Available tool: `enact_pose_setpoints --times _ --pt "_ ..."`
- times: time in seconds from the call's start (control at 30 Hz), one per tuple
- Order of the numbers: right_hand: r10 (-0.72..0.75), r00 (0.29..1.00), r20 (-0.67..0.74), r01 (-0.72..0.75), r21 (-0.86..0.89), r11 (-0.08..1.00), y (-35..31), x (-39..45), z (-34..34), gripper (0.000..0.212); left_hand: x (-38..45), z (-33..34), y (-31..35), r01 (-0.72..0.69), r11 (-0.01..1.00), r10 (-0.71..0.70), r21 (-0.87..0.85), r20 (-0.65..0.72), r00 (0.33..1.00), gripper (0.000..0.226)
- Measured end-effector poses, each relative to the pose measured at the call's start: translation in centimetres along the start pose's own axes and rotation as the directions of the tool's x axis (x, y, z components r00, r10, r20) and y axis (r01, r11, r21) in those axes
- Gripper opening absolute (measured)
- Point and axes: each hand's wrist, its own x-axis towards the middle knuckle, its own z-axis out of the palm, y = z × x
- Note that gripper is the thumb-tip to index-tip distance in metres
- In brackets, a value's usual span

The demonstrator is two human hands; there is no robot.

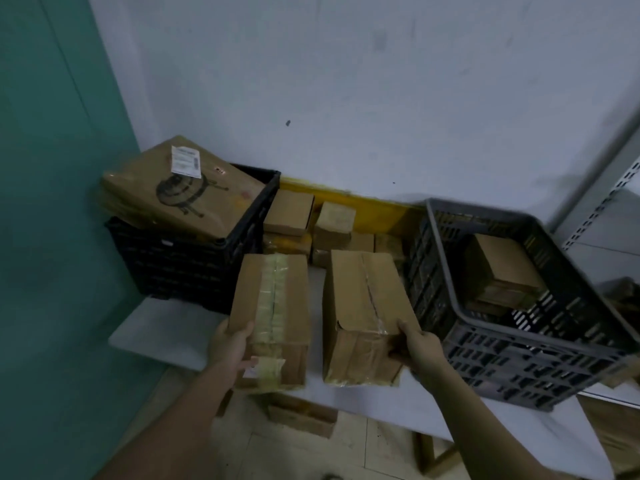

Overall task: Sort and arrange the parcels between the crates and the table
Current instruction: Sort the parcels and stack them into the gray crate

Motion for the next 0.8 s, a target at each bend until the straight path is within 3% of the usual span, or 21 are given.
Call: enact_pose_setpoints --times 0.1,0.2,0.3,0.4,0.57,0.63,0.7,0.73,0.8 --pt "0.004 0.999 0.046 0.0 -0.089 0.996 0.4 1.8 0.5 0.025 0.6 0.4 -0.1 -0.041 0.999 0.041 0.0 0.0 0.999 0.042" --pt "-0.008 0.993 0.122 0.058 -0.413 0.909 0.5 3.5 0.6 0.027 1.6 0.7 0.3 -0.115 0.99 0.117 0.081 -0.027 0.993 0.046" --pt "-0.04 0.996 0.074 0.082 -0.761 0.644 0.6 6.0 0.9 0.079 2.9 1.0 0.7 -0.205 0.956 0.22 0.211 -0.051 0.974 0.052" --pt "-0.116 0.981 0.154 0.193 -0.792 0.58 0.0 7.9 2.1 0.097 4.4 1.6 1.1 -0.271 0.905 0.299 0.328 -0.037 0.953 0.049" --pt "-0.148 0.94 0.307 0.326 -0.687 0.649 -0.9 10.0 4.6 0.099 7.8 3.2 3.0 -0.277 0.807 0.35 0.521 -0.044 0.936 0.038" --pt "-0.15 0.93 0.336 0.35 -0.684 0.64 -0.8 10.4 5.9 0.1 8.5 3.5 3.4 -0.27 0.66 0.416 0.701 -0.041 0.909 0.036" --pt "-0.145 0.937 0.318 0.338 -0.719 0.608 -1.0 11.1 7.2 0.093 9.0 4.1 3.7 -0.331 0.347 0.582 0.878 0.075 0.809 0.041" --pt "-0.142 0.941 0.307 0.329 -0.73 0.599 -1.4 11.4 7.7 0.087 9.1 4.7 4.0 -0.377 0.226 0.601 0.898 0.176 0.78 0.047" --pt "-0.156 0.939 0.306 0.336 -0.724 0.602 -2.3 12.3 8.6 0.078 9.6 5.9 4.6 -0.455 0.121 0.499 0.882 0.343 0.796 0.07"
